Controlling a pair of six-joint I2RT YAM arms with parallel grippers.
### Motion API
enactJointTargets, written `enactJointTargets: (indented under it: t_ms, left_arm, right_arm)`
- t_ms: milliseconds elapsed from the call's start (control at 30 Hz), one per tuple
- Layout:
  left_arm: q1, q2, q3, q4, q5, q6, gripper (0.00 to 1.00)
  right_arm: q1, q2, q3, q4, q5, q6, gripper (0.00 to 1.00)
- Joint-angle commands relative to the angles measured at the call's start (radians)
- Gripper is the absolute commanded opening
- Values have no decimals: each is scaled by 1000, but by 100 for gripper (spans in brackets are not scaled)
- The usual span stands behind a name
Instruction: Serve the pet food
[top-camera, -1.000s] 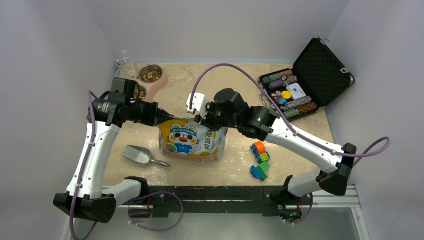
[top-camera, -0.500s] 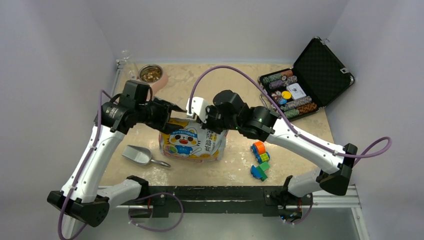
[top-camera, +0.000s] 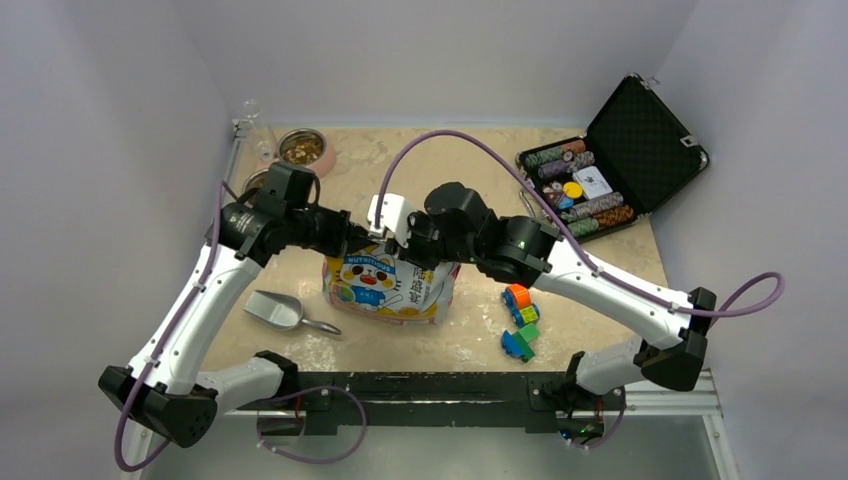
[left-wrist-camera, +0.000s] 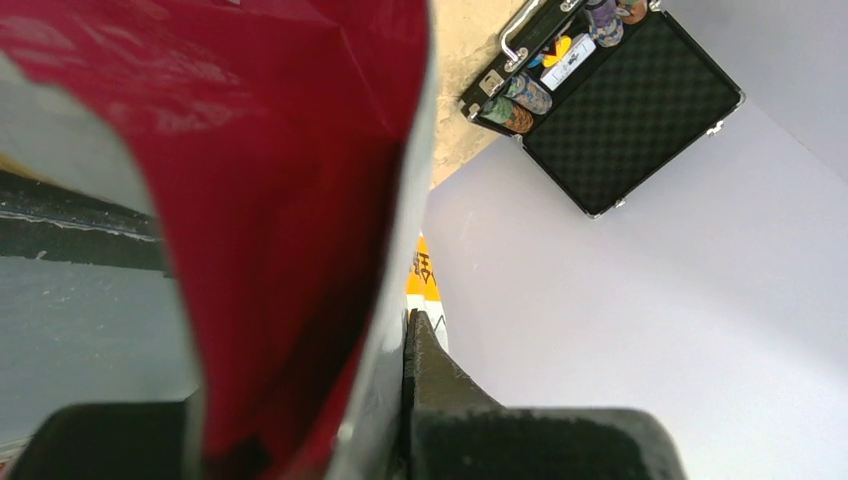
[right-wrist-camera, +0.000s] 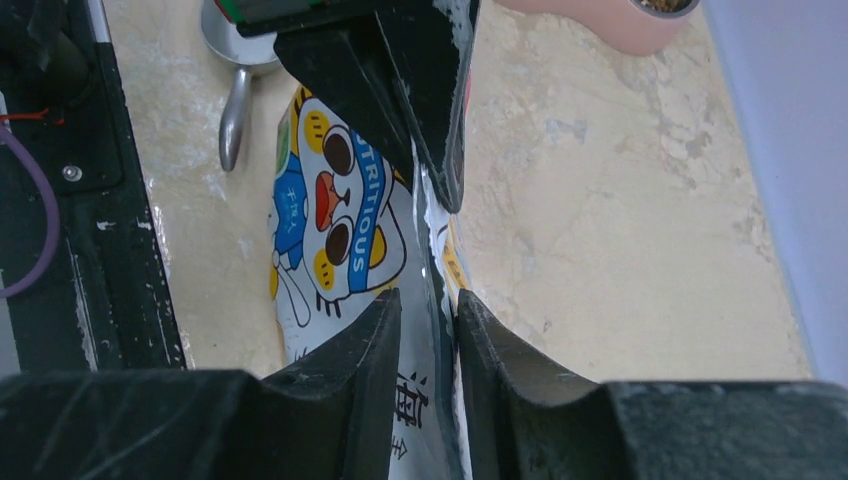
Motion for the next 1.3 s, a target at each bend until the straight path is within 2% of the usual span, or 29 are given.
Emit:
enactJointTargets:
  t_ms: [0, 233, 267, 300, 333, 433, 600, 700, 733, 833, 900, 933, 967, 1067, 1133, 1167, 1267]
  left_arm:
    - [-3, -10, 49, -36, 17, -28, 0]
    - [-3, -39, 52, -54, 28, -55, 0]
    - [-3, -41, 52, -52, 28, -57, 0]
    - [-3, -41, 54, -49, 27, -59, 0]
    - [-2, -41, 56, -49, 28, -58, 0]
    - [0, -45, 55, -61, 15, -57, 0]
    - [2, -55, 35, -41, 15, -66, 0]
    - [2, -54, 26, -33, 20, -66, 0]
    - [2, -55, 22, -30, 22, -66, 0]
    - [2, -54, 20, -35, 23, -66, 0]
    - [2, -57, 19, -39, 18, -67, 0]
    - [2, -58, 19, -38, 18, -68, 0]
    - [2, -57, 19, -38, 17, -68, 0]
    - [2, -56, 11, -15, 15, -65, 0]
    - [-4, -58, -5, 43, 25, -66, 0]
    - [-12, -54, -8, 62, 31, -72, 8]
    - [-55, -30, 15, 64, 21, -84, 47]
  right_arm:
    - [17, 25, 25, 124, 50, 22, 31]
    - [57, 109, 67, 149, 141, -31, 29]
    - [62, 121, 79, 142, 152, -35, 21]
    - [66, 134, 94, 127, 168, -39, 3]
    - [66, 137, 100, 112, 206, -30, 0]
    - [72, 72, 34, 134, 285, -29, 0]
    - [41, -37, -45, 64, 236, 23, 0]
    - [39, -70, -82, 42, 259, 28, 14]
    - [39, -80, -98, 44, 263, 27, 15]
    - [37, -88, -112, 45, 277, 28, 12]
    - [37, -81, -105, 31, 306, 30, 14]
    - [37, -81, -104, 22, 308, 24, 2]
    - [37, -86, -102, 17, 309, 20, 0]
    - [38, -140, -151, 89, 305, 4, 0]
    - [36, -148, -143, 71, 232, 27, 0]
    - [35, -148, -133, 62, 196, 33, 0]
    - [36, -158, -135, 81, 124, 32, 0]
